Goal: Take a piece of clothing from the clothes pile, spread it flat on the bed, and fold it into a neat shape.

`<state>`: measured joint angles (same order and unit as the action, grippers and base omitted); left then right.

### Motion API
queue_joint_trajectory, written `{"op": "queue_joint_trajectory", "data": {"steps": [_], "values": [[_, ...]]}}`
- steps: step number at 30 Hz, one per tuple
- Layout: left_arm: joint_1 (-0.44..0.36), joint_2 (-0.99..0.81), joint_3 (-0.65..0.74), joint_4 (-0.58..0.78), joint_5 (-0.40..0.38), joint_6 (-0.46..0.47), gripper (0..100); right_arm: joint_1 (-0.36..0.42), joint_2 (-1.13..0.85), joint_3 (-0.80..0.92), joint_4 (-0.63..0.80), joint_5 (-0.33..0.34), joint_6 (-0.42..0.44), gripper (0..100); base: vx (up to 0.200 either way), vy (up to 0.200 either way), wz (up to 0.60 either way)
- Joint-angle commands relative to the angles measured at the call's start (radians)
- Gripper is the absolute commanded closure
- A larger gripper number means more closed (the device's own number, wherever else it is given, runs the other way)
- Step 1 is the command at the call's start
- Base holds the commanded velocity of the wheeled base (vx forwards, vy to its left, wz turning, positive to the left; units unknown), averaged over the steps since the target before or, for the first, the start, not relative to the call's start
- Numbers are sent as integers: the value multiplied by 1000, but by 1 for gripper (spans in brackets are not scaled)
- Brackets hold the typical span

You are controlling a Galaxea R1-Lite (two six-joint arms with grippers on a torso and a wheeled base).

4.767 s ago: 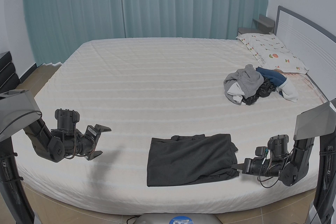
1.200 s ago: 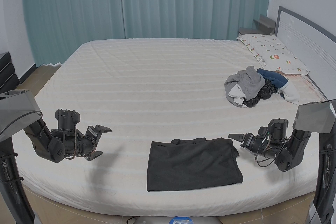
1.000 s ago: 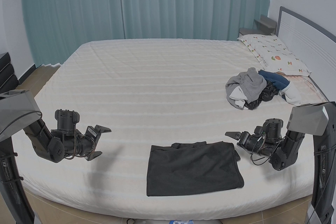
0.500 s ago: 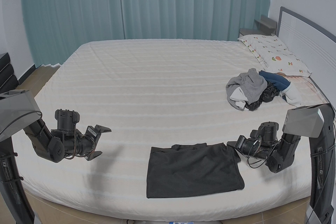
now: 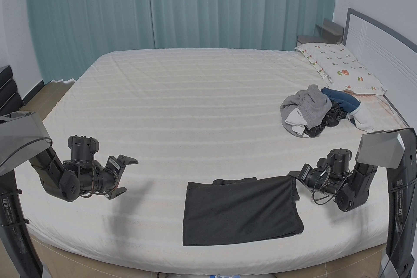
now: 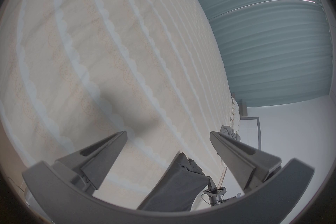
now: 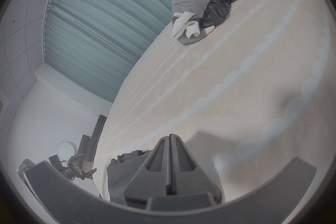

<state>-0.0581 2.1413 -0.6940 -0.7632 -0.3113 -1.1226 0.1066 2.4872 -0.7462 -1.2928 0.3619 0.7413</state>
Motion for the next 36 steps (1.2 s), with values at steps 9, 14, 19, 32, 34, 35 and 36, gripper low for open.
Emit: {"op": "queue_joint_trajectory", "data": {"steps": [9, 14, 19, 32, 34, 35, 36], "values": [[0, 2, 1, -1, 0, 0, 0, -8, -5, 7, 0, 0, 6, 0, 0, 0, 0], [0, 2, 1, -1, 1, 0, 0, -21, -80, 105, -22, 19, 10, 0, 0, 0, 0], [0, 2, -4, 2, 3, -6, 0, -21, -165, 297, -65, 138, -62, 0, -80, 0, 0], [0, 0, 4, -1, 3, -2, 0, 12, -143, 438, -60, 195, -269, 0, -108, 0, 0], [0, 0, 4, -1, 3, -2, 0, 19, -128, 438, -62, 193, -278, 0, 0, 0, 0], [-2, 0, 4, -1, 3, 0, 0, 25, -113, 433, -66, 192, -286, 0, 0, 0, 0], [0, 0, 4, -1, 3, 0, 0, 27, -105, 432, -69, 192, -289, 0, 0, 0, 0]]}}
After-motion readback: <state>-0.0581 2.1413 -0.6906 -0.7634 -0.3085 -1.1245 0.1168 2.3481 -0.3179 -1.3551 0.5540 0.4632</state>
